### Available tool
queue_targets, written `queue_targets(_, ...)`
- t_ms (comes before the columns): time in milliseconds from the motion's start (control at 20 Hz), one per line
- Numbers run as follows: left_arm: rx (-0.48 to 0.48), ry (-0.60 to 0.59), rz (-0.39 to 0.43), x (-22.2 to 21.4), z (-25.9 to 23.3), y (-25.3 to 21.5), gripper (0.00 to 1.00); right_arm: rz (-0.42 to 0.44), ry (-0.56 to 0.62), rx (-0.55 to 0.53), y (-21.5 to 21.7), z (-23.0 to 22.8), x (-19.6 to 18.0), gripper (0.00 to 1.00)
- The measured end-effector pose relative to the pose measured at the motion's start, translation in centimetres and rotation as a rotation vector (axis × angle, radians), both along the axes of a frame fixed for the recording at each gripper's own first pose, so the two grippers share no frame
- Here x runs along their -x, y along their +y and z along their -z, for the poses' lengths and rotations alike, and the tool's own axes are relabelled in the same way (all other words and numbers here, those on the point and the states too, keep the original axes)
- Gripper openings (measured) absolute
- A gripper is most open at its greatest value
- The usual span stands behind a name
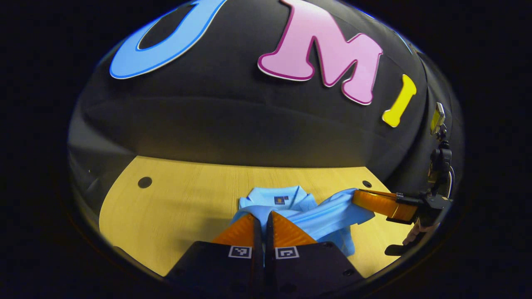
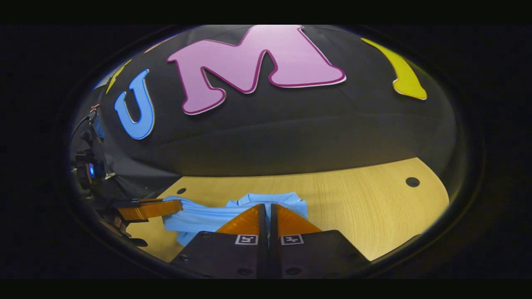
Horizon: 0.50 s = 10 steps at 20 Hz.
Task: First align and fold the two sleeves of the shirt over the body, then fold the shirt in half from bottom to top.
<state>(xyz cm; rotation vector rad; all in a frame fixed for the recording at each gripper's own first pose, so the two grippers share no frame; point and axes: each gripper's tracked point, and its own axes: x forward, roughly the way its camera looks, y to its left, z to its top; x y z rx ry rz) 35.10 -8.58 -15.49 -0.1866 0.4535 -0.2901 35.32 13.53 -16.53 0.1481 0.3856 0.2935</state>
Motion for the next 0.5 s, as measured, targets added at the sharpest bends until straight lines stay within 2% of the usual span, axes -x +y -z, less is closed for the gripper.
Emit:
queue_targets(50, 0.017, -0.009, -0.001, -2.0, 0.2, -0.2, 0.06, 0.006, 0.006, 0.003, 0.0, 0.3, -2.0, 0.10)
queue_targets(100, 0.032, -0.027, 0.001, -4.0, 0.4, -0.3, 0.06, 0.005, 0.023, 0.002, 0.0, 0.9, -3.8, 0.00)
queue_targets(150, 0.030, -0.043, 0.008, -6.1, 1.0, -0.3, 0.06, 0.010, 0.016, 0.005, 0.1, 1.2, -5.6, 0.00)
queue_targets(200, 0.015, -0.040, -0.001, -7.9, 2.0, 0.2, 0.06, 0.019, 0.008, 0.024, 0.0, 1.8, -7.8, 0.05)
queue_targets(250, 0.025, -0.031, -0.001, -9.7, 3.0, 0.2, 0.08, 0.024, 0.014, 0.031, -0.1, 2.6, -9.6, 0.00)
queue_targets(300, 0.015, -0.012, -0.037, -11.3, 4.4, 0.9, 0.10, 0.046, 0.031, 0.042, -0.4, 3.8, -10.7, 0.00)
queue_targets(400, -0.054, 0.000, -0.100, -13.0, 6.8, 3.4, 0.27, 0.108, 0.038, 0.095, -2.3, 5.6, -12.6, 0.14)
queue_targets(450, -0.090, -0.004, -0.122, -13.3, 6.9, 4.5, 0.36, 0.110, 0.042, 0.104, -2.9, 6.2, -12.8, 0.34)
queue_targets(500, -0.106, -0.016, -0.139, -13.0, 6.4, 5.4, 0.57, 0.110, 0.044, 0.107, -3.4, 6.1, -12.2, 0.50)
